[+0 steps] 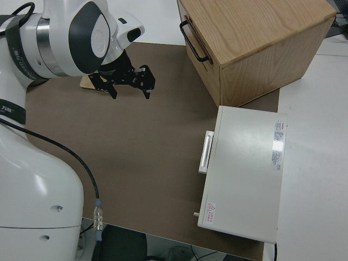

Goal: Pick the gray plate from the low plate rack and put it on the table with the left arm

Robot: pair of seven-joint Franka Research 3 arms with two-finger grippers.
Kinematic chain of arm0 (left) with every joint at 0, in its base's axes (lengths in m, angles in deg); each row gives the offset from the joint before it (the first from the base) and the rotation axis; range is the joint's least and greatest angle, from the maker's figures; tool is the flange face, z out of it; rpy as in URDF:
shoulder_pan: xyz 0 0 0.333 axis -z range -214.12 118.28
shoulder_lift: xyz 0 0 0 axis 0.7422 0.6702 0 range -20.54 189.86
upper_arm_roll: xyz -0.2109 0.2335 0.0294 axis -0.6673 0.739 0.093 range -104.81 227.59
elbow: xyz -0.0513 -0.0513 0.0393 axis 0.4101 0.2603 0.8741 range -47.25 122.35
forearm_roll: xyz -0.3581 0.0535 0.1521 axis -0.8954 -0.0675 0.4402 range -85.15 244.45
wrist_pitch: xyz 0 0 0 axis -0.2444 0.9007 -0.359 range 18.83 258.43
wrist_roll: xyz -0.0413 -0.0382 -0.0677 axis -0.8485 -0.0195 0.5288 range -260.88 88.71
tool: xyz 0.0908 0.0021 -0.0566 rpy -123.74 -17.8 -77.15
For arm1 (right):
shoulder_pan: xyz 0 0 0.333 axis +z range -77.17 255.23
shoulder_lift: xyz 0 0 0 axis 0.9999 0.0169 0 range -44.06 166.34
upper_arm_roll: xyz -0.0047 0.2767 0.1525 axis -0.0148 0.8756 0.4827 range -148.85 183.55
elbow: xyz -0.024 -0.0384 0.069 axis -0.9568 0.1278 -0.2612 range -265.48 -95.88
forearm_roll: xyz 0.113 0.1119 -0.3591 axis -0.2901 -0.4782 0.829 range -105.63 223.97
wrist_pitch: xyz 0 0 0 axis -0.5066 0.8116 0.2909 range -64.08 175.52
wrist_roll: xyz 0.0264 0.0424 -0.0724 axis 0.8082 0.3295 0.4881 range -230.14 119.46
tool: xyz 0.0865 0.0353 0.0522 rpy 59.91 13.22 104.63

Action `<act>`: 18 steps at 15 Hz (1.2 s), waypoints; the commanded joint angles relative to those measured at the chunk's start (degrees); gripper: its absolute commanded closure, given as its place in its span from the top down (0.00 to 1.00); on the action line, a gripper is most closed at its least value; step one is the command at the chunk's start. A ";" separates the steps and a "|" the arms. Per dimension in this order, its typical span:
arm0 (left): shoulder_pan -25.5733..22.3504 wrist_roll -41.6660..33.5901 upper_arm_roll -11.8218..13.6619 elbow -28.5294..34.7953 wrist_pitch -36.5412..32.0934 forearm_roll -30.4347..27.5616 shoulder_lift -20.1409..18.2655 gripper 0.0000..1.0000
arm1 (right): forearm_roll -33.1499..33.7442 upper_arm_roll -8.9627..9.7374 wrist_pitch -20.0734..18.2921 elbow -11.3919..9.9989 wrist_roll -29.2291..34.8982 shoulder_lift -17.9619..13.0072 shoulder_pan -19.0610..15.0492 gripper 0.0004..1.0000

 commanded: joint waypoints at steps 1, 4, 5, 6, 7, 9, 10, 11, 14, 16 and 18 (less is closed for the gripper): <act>0.14 6.20 -4.39 -0.08 -0.28 -4.06 1.69 0.04 | 0.37 1.21 -0.62 0.41 0.68 -0.12 -1.32 0.98; 0.14 9.29 -7.92 0.27 -0.37 -4.93 1.78 0.04 | 0.37 1.21 -0.62 0.41 0.68 -0.12 -1.32 0.98; 0.14 9.29 -8.01 0.36 -0.28 -6.42 1.78 0.04 | 0.37 1.21 -0.62 0.41 0.68 -0.12 -1.32 0.98; 0.23 9.21 -8.62 0.45 -0.37 -7.31 2.22 0.04 | 0.37 1.21 -0.62 0.41 0.68 -0.12 -1.32 0.98; 0.23 9.21 -9.06 0.88 -0.20 -7.40 2.22 0.04 | 0.37 1.21 -0.62 0.41 0.68 -0.12 -1.32 0.98; 0.23 9.12 -9.59 2.20 1.38 -7.67 2.66 0.04 | 0.37 1.21 -0.62 0.41 0.68 -0.12 -1.32 0.98; 0.23 9.12 -10.29 3.34 2.87 -8.02 3.10 0.04 | 0.37 1.21 -0.62 0.33 0.68 -0.12 -1.32 0.98; 0.23 9.03 -10.38 4.57 4.53 -8.54 3.36 0.04 | 0.28 1.21 -0.62 0.41 0.68 -0.12 -1.32 0.98; 0.23 9.12 -11.52 8.87 10.25 -9.25 4.16 0.04 | 0.37 1.21 -0.62 0.41 0.68 -0.20 -1.32 0.98; 0.23 9.21 -11.79 10.81 13.24 -9.25 4.85 0.04 | 0.37 1.21 -0.62 0.41 0.68 -0.12 -1.32 0.98; 0.41 9.21 -11.79 11.96 15.18 -9.25 5.65 0.04 | 0.37 1.21 -0.70 0.41 0.68 -0.12 -1.32 0.98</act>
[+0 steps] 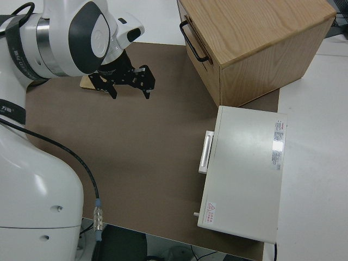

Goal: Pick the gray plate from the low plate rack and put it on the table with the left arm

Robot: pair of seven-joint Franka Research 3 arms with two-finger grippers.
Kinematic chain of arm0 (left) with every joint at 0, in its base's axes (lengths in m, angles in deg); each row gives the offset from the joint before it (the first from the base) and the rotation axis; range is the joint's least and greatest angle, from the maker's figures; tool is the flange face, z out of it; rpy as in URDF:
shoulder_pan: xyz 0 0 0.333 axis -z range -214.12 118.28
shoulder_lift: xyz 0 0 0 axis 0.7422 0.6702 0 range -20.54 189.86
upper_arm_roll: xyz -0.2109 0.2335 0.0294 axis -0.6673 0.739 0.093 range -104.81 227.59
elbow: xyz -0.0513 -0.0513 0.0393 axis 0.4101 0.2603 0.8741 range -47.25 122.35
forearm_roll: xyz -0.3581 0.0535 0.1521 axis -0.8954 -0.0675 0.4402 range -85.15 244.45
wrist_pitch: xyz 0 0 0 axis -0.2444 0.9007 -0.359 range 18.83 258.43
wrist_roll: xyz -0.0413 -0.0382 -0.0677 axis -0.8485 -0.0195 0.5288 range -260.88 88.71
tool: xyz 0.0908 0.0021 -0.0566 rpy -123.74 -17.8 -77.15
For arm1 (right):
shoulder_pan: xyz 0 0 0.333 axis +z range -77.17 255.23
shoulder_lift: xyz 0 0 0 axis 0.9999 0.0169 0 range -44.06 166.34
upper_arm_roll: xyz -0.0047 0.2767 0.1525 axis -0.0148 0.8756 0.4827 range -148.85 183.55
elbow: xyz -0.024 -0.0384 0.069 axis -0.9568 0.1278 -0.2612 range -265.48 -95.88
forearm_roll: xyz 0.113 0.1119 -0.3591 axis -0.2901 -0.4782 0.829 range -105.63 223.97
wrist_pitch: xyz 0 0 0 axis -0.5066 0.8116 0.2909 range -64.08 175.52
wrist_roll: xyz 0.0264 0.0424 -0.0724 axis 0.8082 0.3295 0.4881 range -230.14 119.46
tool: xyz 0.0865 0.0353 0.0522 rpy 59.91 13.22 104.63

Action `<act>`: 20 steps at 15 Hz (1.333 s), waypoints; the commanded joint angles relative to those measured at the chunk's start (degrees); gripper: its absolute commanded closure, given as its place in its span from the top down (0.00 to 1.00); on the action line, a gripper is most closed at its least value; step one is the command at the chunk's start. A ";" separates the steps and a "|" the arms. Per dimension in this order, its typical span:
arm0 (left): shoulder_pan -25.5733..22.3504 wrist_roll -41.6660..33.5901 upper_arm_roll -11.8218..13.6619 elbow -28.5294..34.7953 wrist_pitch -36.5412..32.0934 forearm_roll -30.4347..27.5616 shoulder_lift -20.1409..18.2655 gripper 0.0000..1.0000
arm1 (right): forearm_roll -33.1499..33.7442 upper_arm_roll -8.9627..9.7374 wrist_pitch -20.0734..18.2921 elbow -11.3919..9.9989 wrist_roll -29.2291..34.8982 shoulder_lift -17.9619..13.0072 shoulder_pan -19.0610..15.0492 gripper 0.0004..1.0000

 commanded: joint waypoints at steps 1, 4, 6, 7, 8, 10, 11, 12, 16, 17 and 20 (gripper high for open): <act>0.58 0.67 -0.03 2.71 3.89 -0.75 0.39 0.04 | 0.37 1.13 -0.62 0.41 0.68 -0.12 -1.32 0.98; 1.45 1.72 -0.20 3.76 5.91 -0.14 1.89 0.04 | 0.28 1.21 -0.70 0.41 0.68 -0.12 -1.32 0.98; 1.72 3.04 -0.47 4.38 7.23 0.04 2.85 0.05 | 0.37 1.21 -0.62 0.33 0.68 -0.12 -1.32 0.98; 1.98 3.22 -0.82 4.73 8.02 0.13 3.29 0.04 | 0.28 1.13 -0.62 0.41 0.68 -0.12 -1.32 0.98; 2.07 3.31 -0.91 5.43 8.90 0.21 3.56 0.04 | 0.37 1.21 -0.62 0.41 0.68 -0.12 -1.32 0.98; 2.16 4.54 -0.91 5.96 9.78 1.44 3.56 0.05 | 0.37 1.21 -0.62 0.41 0.68 -0.12 -1.32 0.98; 2.51 4.63 -0.91 6.05 9.70 1.71 3.65 0.06 | 0.37 1.21 -0.70 0.41 0.68 -0.12 -1.32 0.98; 2.51 4.72 -0.91 6.14 9.78 1.71 3.65 0.07 | 0.37 1.21 -0.62 0.33 0.68 -0.12 -1.32 0.98; 3.04 4.72 -0.91 6.14 9.78 3.82 4.27 0.87 | 0.37 1.13 -0.70 0.33 0.68 -0.12 -1.32 0.98; 3.04 4.72 -0.91 6.14 9.78 3.82 4.26 0.98 | 0.37 1.13 -0.71 0.41 0.68 -0.12 -1.32 0.98; 3.04 4.63 -0.91 6.14 9.61 3.91 4.26 0.99 | 0.37 1.21 -0.62 0.41 0.68 -0.12 -1.32 0.98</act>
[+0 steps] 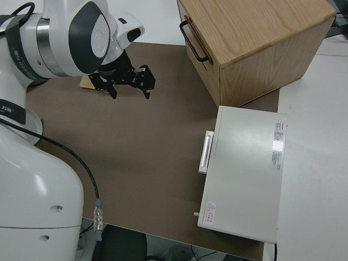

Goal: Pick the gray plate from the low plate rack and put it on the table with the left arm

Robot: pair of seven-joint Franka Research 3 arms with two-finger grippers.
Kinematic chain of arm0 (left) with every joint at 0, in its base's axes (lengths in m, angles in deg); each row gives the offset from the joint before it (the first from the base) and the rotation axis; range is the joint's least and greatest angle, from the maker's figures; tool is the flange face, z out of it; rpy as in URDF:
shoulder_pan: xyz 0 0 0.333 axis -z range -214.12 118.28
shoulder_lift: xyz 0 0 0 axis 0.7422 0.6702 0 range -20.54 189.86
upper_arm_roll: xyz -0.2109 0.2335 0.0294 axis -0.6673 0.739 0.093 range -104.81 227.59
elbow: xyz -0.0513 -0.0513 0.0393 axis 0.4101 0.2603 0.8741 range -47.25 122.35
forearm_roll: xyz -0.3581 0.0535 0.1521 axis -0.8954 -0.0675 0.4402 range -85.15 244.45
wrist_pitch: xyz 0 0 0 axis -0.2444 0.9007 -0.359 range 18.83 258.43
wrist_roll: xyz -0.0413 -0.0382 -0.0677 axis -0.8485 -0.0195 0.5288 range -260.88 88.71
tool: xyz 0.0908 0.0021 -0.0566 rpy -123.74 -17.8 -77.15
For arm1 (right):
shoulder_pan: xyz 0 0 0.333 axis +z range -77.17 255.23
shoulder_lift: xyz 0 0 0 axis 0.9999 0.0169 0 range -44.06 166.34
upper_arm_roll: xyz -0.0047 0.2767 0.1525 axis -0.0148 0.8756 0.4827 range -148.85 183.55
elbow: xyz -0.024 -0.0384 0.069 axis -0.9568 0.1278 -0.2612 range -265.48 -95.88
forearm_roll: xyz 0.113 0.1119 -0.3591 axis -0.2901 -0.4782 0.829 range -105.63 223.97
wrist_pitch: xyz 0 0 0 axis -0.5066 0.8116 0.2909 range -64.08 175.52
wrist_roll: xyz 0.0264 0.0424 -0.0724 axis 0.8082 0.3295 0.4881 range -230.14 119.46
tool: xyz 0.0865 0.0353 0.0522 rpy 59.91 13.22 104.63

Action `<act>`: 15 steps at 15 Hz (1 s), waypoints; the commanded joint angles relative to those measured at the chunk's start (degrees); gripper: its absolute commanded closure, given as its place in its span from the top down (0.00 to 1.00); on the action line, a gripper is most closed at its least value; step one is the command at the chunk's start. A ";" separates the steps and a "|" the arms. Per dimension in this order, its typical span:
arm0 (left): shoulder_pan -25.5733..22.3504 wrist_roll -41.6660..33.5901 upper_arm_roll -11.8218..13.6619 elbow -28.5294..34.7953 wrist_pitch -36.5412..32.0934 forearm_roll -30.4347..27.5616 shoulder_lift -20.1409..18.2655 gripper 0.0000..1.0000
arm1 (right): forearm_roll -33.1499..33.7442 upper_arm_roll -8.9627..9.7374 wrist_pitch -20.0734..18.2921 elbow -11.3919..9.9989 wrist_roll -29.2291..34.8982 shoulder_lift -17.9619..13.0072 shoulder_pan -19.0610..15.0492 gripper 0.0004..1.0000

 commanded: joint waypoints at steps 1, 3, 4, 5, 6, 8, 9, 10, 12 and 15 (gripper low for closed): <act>0.92 1.10 0.38 0.80 0.98 1.41 -0.18 0.99 | 0.37 1.21 -0.62 0.41 0.68 -0.12 -1.32 0.98; 0.92 1.02 0.46 0.71 0.63 1.41 -0.27 0.99 | 0.28 1.21 -0.70 0.41 0.68 -0.12 -1.32 0.98; 0.92 1.02 0.47 0.71 0.10 2.02 -0.36 0.99 | 0.37 1.21 -0.71 0.41 0.68 -0.12 -1.32 0.98; 0.92 1.02 0.47 0.45 -0.34 3.59 -0.62 0.99 | 0.37 1.21 -0.62 0.41 0.68 -0.12 -1.32 0.98; 0.92 1.02 0.47 0.19 -1.04 4.83 -0.79 0.99 | 0.37 1.21 -0.62 0.33 0.68 -0.12 -1.32 0.98; 0.83 0.49 0.55 -0.34 -1.75 5.19 -1.15 0.99 | 0.37 1.13 -0.62 0.41 0.68 -0.12 -1.32 0.98; 0.66 0.23 0.64 -1.22 -2.53 5.45 -1.41 0.99 | 0.37 1.21 -0.70 0.41 0.68 -0.12 -1.32 0.98; 0.48 -0.04 0.90 -3.14 -3.93 5.37 -1.67 0.99 | 0.37 1.21 -0.71 0.41 0.68 -0.12 -1.32 0.98; 0.04 -0.30 1.34 -9.28 -6.57 5.19 -2.03 0.99 | 0.37 1.21 -0.62 0.33 0.68 -0.12 -1.32 0.98; 0.04 -0.74 2.49 -16.41 -8.86 4.49 -2.03 0.99 | 0.37 1.13 -0.62 0.41 0.68 -0.12 -1.32 0.98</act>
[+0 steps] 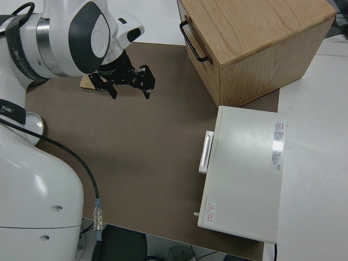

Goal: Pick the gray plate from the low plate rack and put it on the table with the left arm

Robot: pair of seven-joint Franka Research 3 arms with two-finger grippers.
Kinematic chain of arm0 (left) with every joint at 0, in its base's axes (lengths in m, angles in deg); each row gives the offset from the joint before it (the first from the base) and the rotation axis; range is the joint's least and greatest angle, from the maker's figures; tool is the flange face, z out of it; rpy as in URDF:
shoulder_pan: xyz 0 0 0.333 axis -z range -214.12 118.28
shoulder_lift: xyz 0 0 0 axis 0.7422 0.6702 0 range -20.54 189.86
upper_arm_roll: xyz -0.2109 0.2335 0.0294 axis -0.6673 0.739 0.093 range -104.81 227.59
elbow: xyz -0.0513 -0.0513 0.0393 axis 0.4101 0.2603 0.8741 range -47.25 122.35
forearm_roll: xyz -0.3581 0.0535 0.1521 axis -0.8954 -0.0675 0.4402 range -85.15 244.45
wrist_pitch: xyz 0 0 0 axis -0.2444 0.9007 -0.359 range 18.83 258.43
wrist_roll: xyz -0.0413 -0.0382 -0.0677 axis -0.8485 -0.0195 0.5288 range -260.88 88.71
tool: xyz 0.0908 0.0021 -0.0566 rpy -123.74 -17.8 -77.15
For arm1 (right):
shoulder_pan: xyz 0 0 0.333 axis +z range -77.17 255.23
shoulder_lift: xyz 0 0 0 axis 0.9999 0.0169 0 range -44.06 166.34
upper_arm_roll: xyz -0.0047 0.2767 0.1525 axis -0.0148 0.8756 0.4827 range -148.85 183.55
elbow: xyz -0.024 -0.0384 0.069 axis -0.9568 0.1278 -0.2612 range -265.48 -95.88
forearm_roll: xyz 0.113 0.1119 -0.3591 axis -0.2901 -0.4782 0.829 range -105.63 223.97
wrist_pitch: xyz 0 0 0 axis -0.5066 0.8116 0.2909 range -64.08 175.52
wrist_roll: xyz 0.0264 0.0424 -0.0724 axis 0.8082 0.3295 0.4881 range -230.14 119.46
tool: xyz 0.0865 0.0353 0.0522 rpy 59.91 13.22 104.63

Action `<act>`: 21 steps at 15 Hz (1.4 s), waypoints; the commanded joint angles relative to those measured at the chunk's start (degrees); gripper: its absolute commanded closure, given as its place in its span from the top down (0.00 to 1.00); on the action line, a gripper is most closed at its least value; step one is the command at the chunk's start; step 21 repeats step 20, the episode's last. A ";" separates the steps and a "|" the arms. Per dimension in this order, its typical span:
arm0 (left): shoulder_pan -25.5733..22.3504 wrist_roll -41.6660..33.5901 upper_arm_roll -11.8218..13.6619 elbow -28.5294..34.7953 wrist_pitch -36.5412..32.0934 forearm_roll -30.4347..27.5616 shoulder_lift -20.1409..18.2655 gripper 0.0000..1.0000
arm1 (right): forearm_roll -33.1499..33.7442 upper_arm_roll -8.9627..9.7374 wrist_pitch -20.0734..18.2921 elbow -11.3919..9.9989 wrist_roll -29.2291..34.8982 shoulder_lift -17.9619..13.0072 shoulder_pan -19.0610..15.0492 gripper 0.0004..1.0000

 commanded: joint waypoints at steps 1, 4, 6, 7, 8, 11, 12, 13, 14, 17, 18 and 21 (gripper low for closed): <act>0.01 -0.47 1.20 -8.44 -4.21 0.23 -0.40 0.99 | 0.37 1.21 -0.62 0.41 0.68 -0.12 -1.32 0.98; 0.01 -0.38 1.29 -12.83 -6.58 0.92 -0.76 0.99 | 0.37 1.21 -0.62 0.41 0.68 -0.12 -1.32 0.98; 0.01 -0.81 1.37 -14.78 -8.25 1.02 -0.50 0.99 | 0.37 1.21 -0.62 0.41 0.68 -0.12 -1.32 0.98; -0.25 -2.38 1.37 -15.48 -8.43 1.02 -0.32 0.99 | 0.37 1.21 -0.62 0.41 0.68 -0.12 -1.32 0.98; -0.77 -3.96 1.37 -15.49 -8.52 1.02 -0.23 0.99 | 0.37 1.21 -0.62 0.41 0.68 -0.12 -1.32 0.98; -3.32 -10.28 1.02 -15.40 -8.43 0.31 -0.14 0.99 | 0.37 1.21 -0.62 0.41 0.68 -0.12 -1.32 0.98; -3.33 -11.53 1.02 -15.05 -8.17 0.31 -0.14 0.99 | 0.37 1.21 -0.62 0.41 0.68 -0.12 -1.32 0.98; -3.33 -12.23 1.02 -14.96 -8.08 0.31 -0.05 0.99 | 0.37 1.21 -0.62 0.41 0.68 -0.12 -1.32 0.98; -3.24 -12.85 1.02 -14.87 -7.38 0.23 0.03 0.99 | 0.37 1.21 -0.62 0.41 0.68 -0.12 -1.32 0.98; -3.15 -13.03 0.85 -14.70 -7.29 0.31 0.47 0.99 | 0.37 1.21 -0.62 0.41 0.68 -0.12 -1.32 0.98; -3.15 -12.95 0.85 -14.70 -7.29 0.23 0.39 0.99 | 0.37 1.21 -0.62 0.41 0.68 -0.12 -1.32 0.98; -3.15 -12.94 0.06 -14.52 -7.38 0.49 0.47 0.99 | 0.37 1.21 -0.62 0.41 0.68 -0.12 -1.32 0.98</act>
